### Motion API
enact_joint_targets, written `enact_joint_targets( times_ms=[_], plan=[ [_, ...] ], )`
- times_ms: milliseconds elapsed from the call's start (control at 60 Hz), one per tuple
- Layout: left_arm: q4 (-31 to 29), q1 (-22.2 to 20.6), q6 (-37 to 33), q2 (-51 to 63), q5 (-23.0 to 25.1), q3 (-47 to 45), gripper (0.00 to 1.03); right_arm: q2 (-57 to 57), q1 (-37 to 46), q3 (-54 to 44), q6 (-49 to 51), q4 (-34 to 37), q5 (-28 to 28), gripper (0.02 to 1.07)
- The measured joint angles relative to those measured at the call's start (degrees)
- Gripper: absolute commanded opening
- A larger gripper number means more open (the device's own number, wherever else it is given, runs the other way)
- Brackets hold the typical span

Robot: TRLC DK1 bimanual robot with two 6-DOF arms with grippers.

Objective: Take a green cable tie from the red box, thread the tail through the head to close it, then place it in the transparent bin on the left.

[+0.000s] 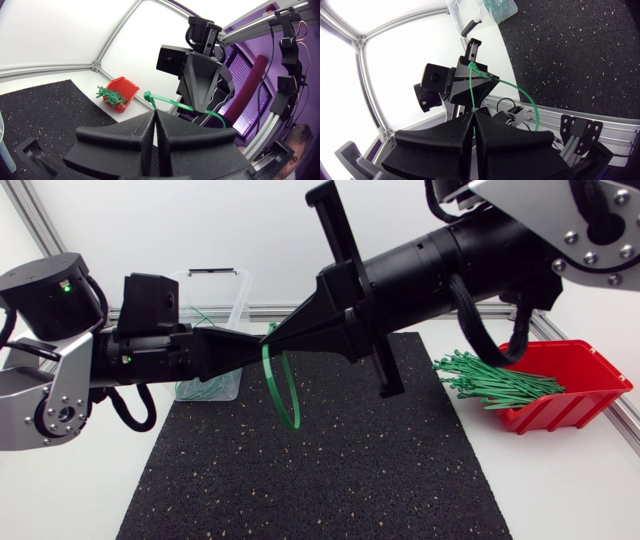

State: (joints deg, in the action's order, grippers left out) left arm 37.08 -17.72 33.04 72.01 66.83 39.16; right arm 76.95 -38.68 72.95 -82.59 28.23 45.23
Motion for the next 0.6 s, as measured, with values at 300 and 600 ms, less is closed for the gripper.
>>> enact_joint_targets(
  times_ms=[300, 600],
  plan=[
    [1.64, -0.37, -0.04, -0.39, -1.31, -0.26, 0.04, -0.48, -0.26, -1.07, -0.83, -0.57, 0.42, 0.07],
    [2.01, -1.77, -0.11, -0.52, -1.49, -1.03, 0.04, -2.05, -0.09, -1.09, -1.49, -1.42, 0.37, 0.07]
  ],
)
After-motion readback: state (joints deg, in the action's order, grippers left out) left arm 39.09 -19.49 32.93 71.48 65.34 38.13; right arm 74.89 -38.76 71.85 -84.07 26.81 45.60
